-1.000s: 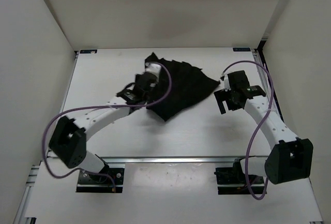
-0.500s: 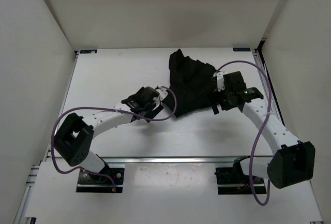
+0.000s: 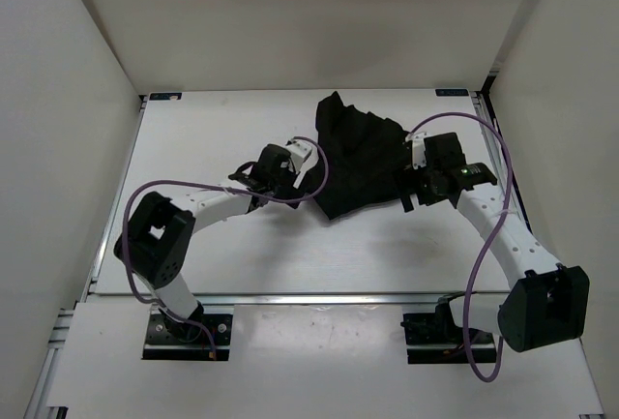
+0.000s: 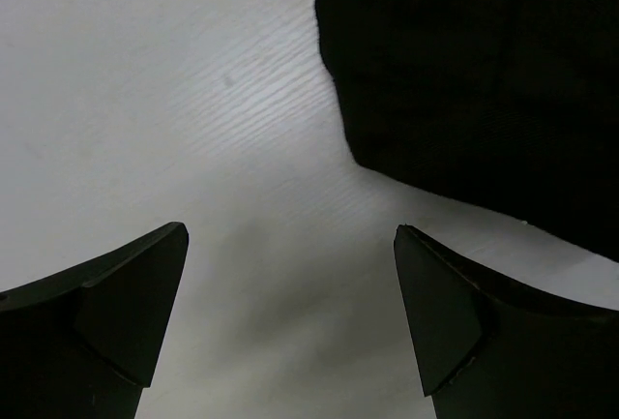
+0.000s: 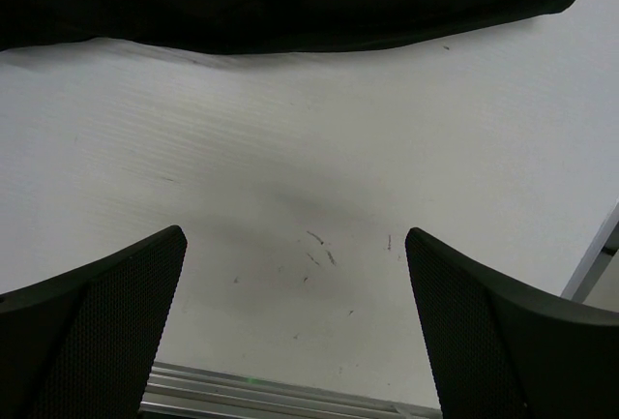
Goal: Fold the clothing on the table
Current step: Flatten the skirt out
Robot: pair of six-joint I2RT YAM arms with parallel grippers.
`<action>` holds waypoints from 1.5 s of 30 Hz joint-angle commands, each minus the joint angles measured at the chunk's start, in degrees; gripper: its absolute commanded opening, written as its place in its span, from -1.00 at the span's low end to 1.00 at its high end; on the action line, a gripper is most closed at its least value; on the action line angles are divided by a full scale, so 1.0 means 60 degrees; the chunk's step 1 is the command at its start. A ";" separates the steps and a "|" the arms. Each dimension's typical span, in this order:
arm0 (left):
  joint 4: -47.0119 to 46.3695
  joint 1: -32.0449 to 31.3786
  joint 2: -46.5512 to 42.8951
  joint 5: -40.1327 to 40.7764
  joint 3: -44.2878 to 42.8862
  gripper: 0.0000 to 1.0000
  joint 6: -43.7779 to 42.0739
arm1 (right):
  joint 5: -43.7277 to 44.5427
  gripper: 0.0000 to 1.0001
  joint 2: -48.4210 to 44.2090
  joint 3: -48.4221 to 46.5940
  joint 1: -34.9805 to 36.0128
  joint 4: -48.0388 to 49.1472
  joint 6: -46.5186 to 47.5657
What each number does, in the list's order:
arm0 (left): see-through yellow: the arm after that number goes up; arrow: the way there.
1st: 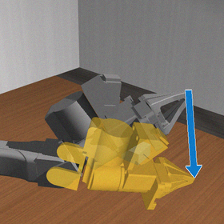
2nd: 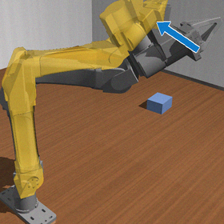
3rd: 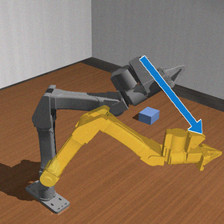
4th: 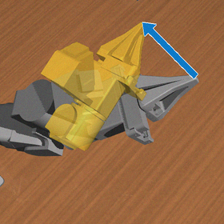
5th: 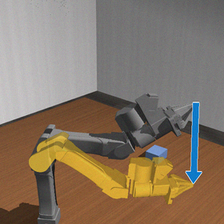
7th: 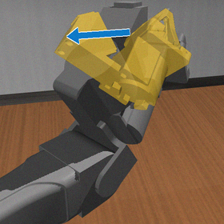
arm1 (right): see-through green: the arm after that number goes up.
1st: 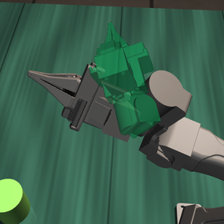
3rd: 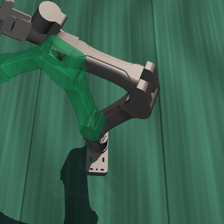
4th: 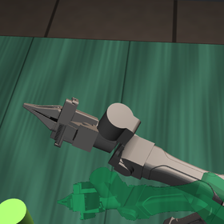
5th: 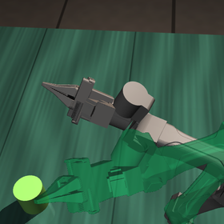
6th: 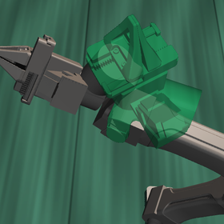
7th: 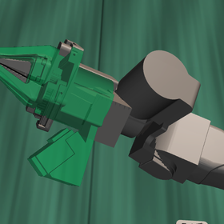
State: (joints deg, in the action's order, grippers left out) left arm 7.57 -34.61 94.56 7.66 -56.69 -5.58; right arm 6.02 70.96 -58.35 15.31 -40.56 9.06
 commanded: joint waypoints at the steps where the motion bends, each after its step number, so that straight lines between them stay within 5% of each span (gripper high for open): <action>1: -0.1173 -0.0003 0.0118 -0.1437 0.0218 0.98 0.1370 | 0.0329 0.98 -0.0269 -0.0178 -0.0105 -0.0213 0.0101; 16: -0.2697 -0.0003 0.1363 -0.1995 -0.0235 0.97 0.2657 | 0.1016 0.98 -0.0635 -0.0090 -0.0310 -0.0433 0.0130; 18: -0.2887 -0.0018 0.1670 -0.2111 -0.0454 0.74 0.2921 | 0.1120 0.98 -0.0650 -0.0119 -0.0223 -0.0462 0.0189; 19: -0.2961 -0.0032 0.1787 -0.2170 -0.0527 0.28 0.3184 | 0.1164 0.98 -0.0679 -0.0134 -0.0208 -0.0506 0.0218; 20: -0.3063 0.0026 0.1875 -0.2286 -0.0586 -0.54 0.3506 | 0.1179 1.00 -0.0693 -0.0134 -0.0208 -0.0405 0.0248; 21: -0.3093 0.0055 0.1891 -0.2230 -0.0732 -0.96 0.3668 | 0.1179 0.99 -0.0621 -0.0032 -0.0179 -0.0389 0.0262; 27: -0.1720 -0.0793 0.1772 -0.1294 -0.2986 -1.00 0.3159 | 0.0143 0.99 -0.0446 -0.0322 -0.0165 -0.0344 -0.0045; 40: 0.2134 -0.2447 0.3223 0.0128 -1.0632 -1.00 0.2454 | -0.4250 1.00 0.0286 -0.1947 -0.1042 0.0958 -0.0497; 45: 0.3761 -0.3165 0.4409 0.2087 -1.3941 -1.00 0.1388 | -0.5939 0.98 0.1019 -0.3633 -0.1177 0.0431 -0.0501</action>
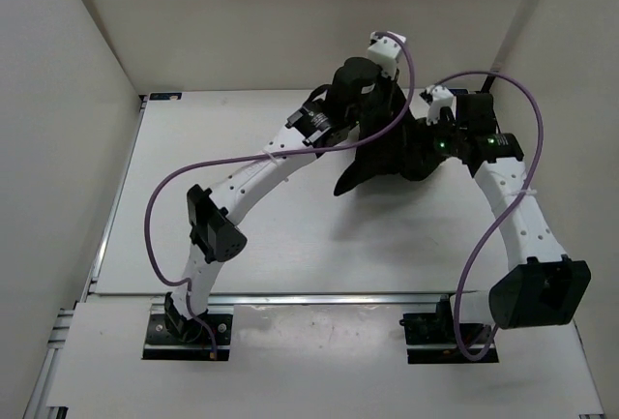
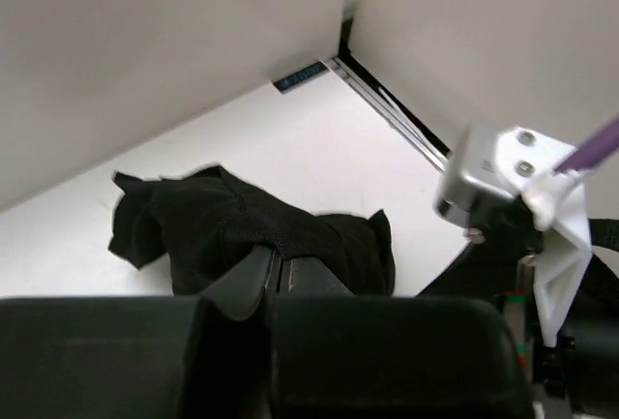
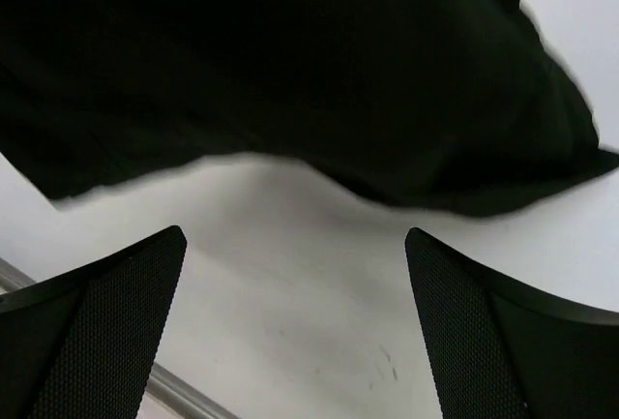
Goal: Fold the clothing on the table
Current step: Flatten the skirt out
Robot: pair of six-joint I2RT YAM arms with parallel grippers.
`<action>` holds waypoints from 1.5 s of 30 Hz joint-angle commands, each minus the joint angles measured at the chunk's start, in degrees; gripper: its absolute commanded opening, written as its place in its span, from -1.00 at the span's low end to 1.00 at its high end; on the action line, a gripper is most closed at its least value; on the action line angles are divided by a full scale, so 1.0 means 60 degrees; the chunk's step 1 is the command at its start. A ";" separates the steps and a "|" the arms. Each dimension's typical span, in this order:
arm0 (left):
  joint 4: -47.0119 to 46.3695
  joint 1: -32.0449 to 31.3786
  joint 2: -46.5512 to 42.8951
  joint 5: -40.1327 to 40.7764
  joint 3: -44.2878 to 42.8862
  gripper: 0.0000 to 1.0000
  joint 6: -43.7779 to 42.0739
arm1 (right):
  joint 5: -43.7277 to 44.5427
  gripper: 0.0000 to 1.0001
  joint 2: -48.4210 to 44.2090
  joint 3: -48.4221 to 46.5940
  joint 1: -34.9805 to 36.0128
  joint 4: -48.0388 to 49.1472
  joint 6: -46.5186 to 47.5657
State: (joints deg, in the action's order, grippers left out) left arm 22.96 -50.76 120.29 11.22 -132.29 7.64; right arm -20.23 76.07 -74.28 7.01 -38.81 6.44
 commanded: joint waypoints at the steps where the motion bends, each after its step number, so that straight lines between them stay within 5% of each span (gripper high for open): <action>1: 0.1198 -0.0664 0.0224 0.1658 -0.1360 -1.00 -0.1225 | -0.1609 0.98 0.0110 -0.1168 0.0311 0.0125 0.0112; 7: 0.0773 -0.0929 0.0092 0.3737 -0.1139 -1.00 -0.2575 | -0.0160 0.98 -0.0388 -0.0878 0.2301 0.0316 0.1051; 19: 0.0027 -0.0944 0.0094 0.5819 -0.1140 -1.00 -0.4159 | 0.2154 0.98 -0.2922 0.2285 0.4280 0.3082 -0.0266; 26: 0.0010 -0.0842 -0.0008 0.6215 -0.1126 -1.00 -0.4190 | 0.5110 0.98 -0.4107 0.4758 0.5951 0.6052 -0.0630; 34: 0.1050 0.0505 -0.0609 0.5380 -0.0879 -1.00 -0.2081 | 0.4969 0.98 -0.4168 0.5831 0.5380 0.6803 -0.2816; 45: 0.1007 0.0345 -0.0756 0.5497 -0.0877 -1.00 -0.2431 | 0.5743 0.98 -0.2632 0.5598 0.6346 0.8194 -0.3006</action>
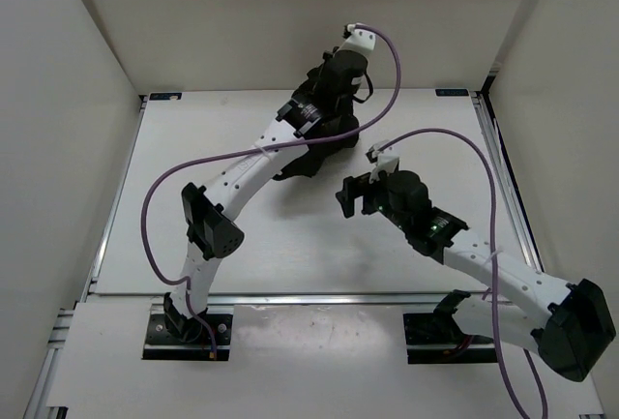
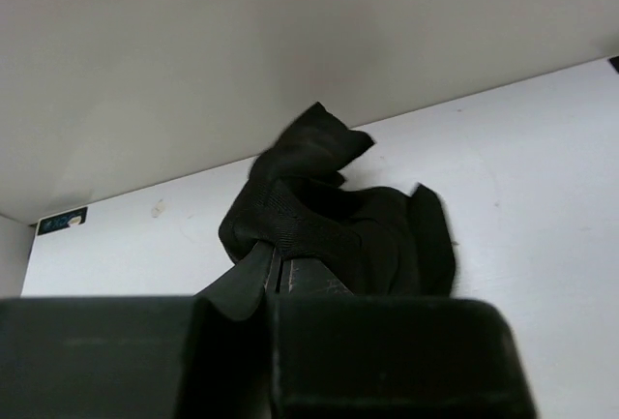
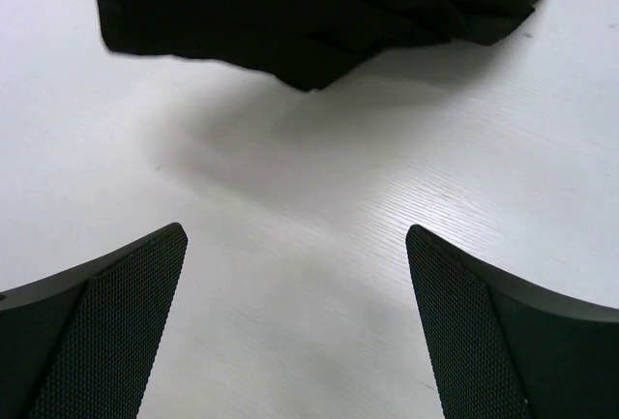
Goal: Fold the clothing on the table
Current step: Flatten the skirt out
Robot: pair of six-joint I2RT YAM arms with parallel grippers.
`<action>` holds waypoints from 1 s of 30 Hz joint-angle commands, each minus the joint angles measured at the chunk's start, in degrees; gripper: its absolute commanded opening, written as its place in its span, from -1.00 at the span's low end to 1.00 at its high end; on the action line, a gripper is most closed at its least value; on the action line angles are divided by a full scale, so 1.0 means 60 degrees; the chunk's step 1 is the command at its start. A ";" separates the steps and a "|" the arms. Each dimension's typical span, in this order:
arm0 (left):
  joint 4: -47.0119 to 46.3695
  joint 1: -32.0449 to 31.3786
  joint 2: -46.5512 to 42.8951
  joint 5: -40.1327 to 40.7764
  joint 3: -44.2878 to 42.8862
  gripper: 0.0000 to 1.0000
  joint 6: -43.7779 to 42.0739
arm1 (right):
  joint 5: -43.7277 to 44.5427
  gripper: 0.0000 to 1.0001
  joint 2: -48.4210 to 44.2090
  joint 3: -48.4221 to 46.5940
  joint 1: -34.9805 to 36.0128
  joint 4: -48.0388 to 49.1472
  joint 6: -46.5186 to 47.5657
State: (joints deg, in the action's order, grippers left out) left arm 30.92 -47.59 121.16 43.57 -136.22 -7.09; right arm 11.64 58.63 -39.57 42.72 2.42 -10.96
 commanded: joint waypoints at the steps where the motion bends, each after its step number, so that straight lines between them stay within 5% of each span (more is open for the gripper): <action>1: -0.0203 -0.0168 -0.0960 0.0048 -0.0148 -1.00 0.0068 | 0.0491 0.98 0.0378 -0.0303 0.0554 0.1500 -0.0150; 10: -0.0318 -0.0271 -0.1107 0.0398 -0.0117 -1.00 -0.0194 | 0.3854 0.98 0.2120 -0.0626 0.2824 0.4047 0.0070; 14: -0.0392 -0.0476 -0.1048 0.0502 -0.0177 -1.00 -0.0531 | 0.4636 1.00 0.2591 -0.1225 0.2988 0.3994 -0.0296; 28: -0.0539 -0.0725 -0.1327 0.0575 -0.0133 -1.00 -0.0414 | 0.3569 0.98 0.3938 -0.1182 0.1435 0.3435 -0.0635; 30: -0.0597 -0.0652 -0.1370 0.0575 -0.0104 -1.00 -0.0385 | 0.3335 0.74 0.3983 -0.1183 0.1391 0.3319 -0.0590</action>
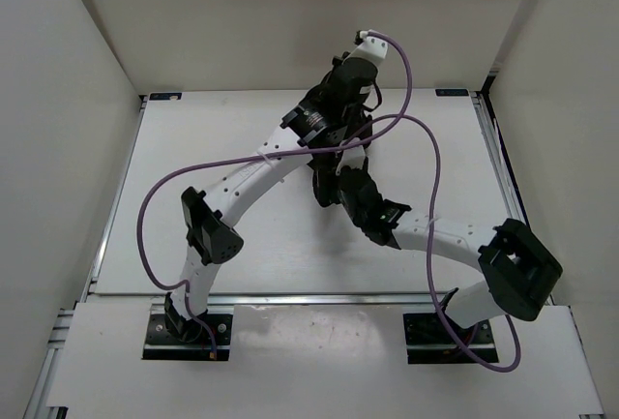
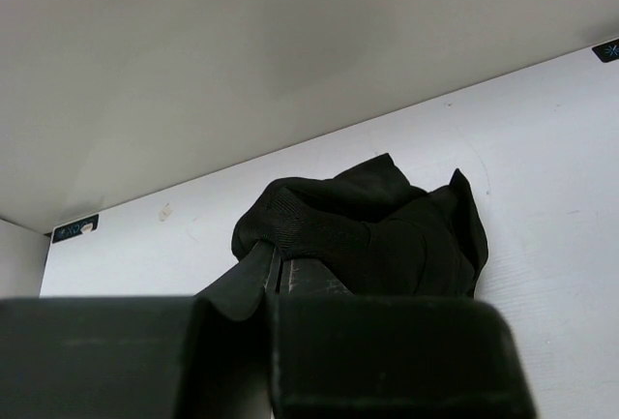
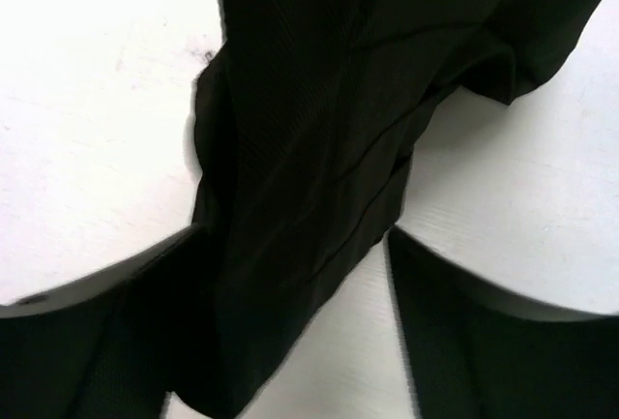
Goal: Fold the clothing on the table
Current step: Flatten the skirt out
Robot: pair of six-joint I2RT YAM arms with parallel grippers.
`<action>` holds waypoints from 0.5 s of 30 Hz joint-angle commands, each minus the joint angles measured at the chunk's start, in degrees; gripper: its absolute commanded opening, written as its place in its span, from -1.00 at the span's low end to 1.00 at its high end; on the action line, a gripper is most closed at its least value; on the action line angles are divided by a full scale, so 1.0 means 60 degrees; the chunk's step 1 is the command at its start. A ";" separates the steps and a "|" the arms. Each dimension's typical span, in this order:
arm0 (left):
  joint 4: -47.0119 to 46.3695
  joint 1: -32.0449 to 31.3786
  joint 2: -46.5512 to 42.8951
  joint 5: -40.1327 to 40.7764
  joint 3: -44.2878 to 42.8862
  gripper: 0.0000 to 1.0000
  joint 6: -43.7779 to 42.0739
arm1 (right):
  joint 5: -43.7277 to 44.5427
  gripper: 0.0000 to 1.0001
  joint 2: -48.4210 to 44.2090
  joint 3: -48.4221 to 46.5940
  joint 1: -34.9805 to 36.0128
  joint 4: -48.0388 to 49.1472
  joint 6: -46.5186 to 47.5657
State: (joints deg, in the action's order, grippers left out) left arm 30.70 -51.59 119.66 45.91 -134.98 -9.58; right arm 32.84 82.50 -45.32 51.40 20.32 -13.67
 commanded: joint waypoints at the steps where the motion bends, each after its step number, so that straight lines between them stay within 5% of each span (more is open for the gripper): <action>1: -0.0546 0.0015 -0.1206 0.0142 -0.0253 -1.00 0.0015 | -0.0156 0.50 -0.0024 -0.0254 -0.0099 0.0248 0.0007; 2: -0.0546 0.0029 -0.1251 0.0214 -0.0151 -1.00 0.0088 | -0.0083 -0.08 -0.0068 -0.0211 -0.0085 0.0174 0.0110; 6: -0.0371 0.0278 -0.1733 0.0199 0.0419 -1.00 0.0249 | -0.0228 -0.89 -0.0550 0.0184 -0.0318 -0.0425 0.0636; 12: -0.0267 0.0951 -0.3154 0.0010 0.2834 -1.00 0.0425 | -0.1339 -1.00 -0.1984 0.0479 -0.2074 -0.1990 0.1369; 15: -0.0634 0.1652 -0.4135 -0.0940 0.4650 -1.00 0.0644 | -0.2800 -0.98 -0.2454 -0.0033 -0.4442 -0.2492 0.1852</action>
State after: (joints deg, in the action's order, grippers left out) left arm 30.74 -46.06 102.06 42.15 -111.94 -6.90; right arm 22.26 70.94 -42.98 34.15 11.22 -6.55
